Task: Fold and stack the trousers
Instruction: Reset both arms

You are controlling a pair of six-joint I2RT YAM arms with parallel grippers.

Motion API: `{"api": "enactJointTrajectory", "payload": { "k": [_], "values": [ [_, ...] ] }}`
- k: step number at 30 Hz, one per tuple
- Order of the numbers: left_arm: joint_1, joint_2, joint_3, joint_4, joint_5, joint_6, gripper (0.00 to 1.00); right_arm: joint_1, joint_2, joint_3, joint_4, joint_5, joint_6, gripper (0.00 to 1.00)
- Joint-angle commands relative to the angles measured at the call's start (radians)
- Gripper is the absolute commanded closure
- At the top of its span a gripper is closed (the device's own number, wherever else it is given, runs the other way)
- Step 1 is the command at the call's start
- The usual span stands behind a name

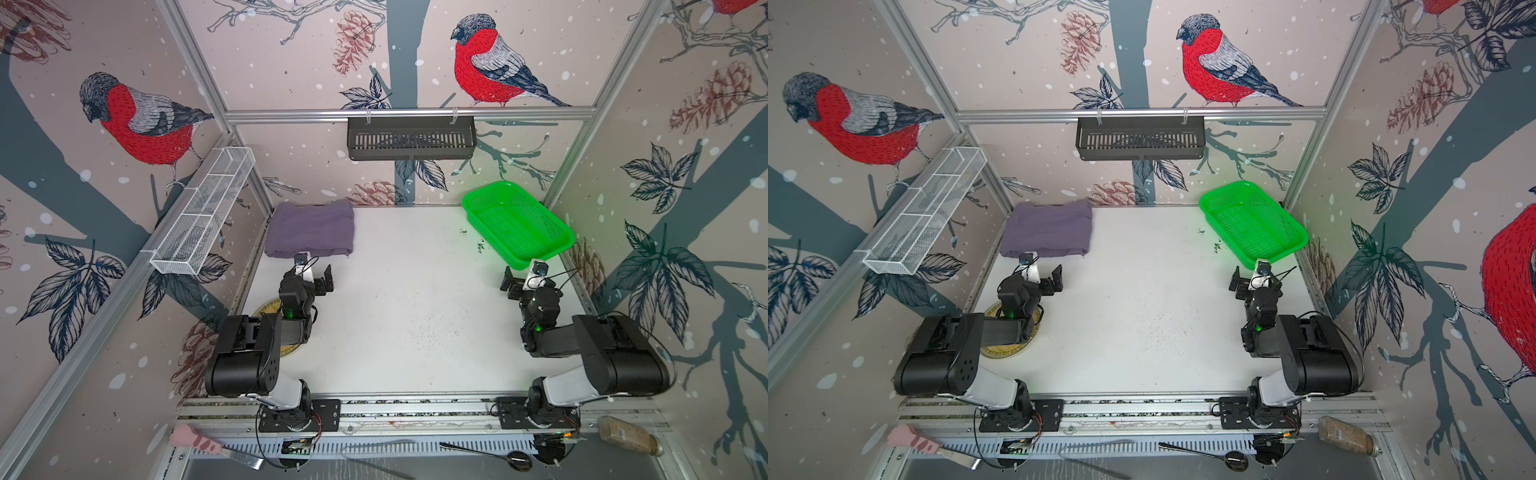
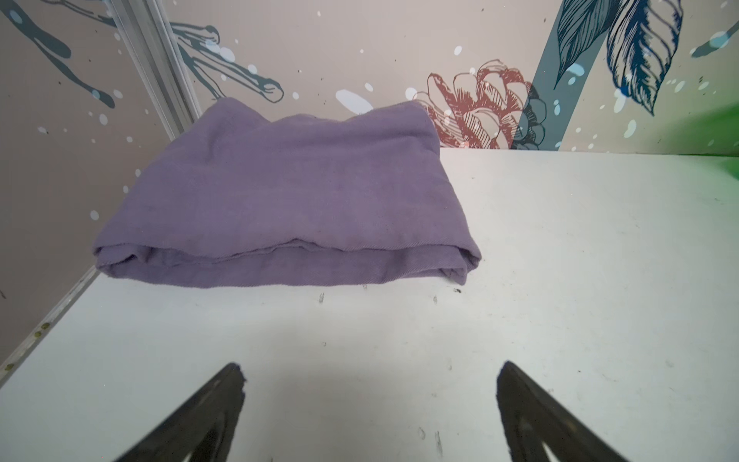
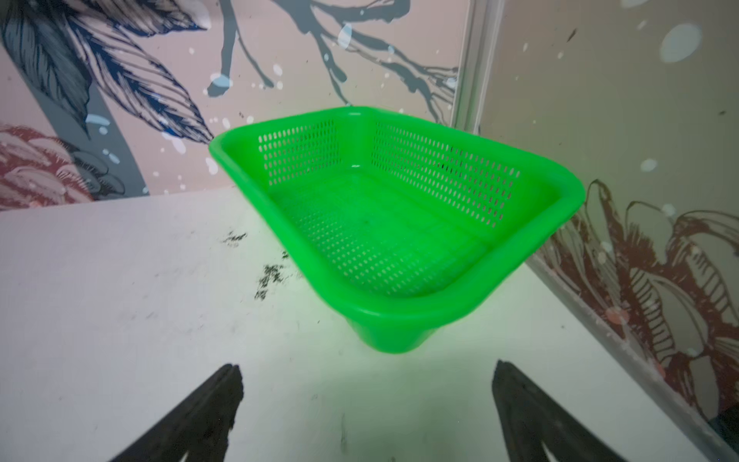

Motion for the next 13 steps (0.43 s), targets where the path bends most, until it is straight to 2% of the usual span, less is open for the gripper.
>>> {"api": "enactJointTrajectory", "payload": {
  "k": [1,13],
  "values": [
    [0.003,-0.001,-0.01,0.088,0.014,0.013,0.02,0.023,-0.013,0.03,-0.046,0.14,0.03,0.0],
    [0.007,-0.022,-0.018,0.09,0.031,0.012,0.02,0.027,-0.004,0.029,-0.029,0.15,0.025,0.0]
  ]
}}
